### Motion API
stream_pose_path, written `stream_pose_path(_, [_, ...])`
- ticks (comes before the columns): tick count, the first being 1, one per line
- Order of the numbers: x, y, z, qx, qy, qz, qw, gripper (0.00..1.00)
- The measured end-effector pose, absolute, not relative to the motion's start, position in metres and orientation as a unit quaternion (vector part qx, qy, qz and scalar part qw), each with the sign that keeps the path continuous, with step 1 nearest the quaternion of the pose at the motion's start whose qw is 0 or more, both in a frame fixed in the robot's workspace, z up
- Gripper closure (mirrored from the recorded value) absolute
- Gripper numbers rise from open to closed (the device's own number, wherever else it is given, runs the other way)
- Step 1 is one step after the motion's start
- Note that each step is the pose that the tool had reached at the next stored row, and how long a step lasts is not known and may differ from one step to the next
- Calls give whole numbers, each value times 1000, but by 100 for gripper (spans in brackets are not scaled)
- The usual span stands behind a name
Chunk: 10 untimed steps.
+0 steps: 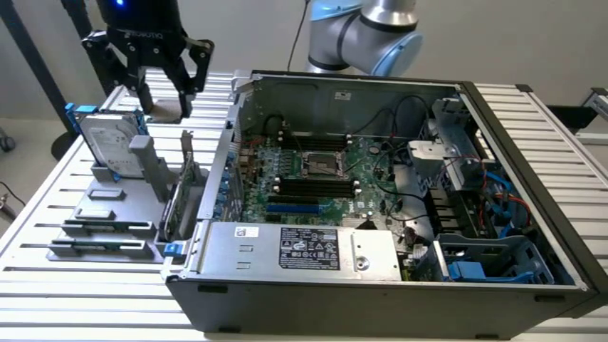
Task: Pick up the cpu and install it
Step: 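Pick up the cpu and move it towards the insertion slot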
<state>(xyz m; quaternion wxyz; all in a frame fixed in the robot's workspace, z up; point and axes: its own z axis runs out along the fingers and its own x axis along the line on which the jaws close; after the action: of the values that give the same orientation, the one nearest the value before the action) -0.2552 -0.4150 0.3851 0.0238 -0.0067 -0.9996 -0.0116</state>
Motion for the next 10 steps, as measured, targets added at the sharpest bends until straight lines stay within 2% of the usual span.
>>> stream_pose_path(10, [-210,-411,386,-7,-1000,-12,24,45])
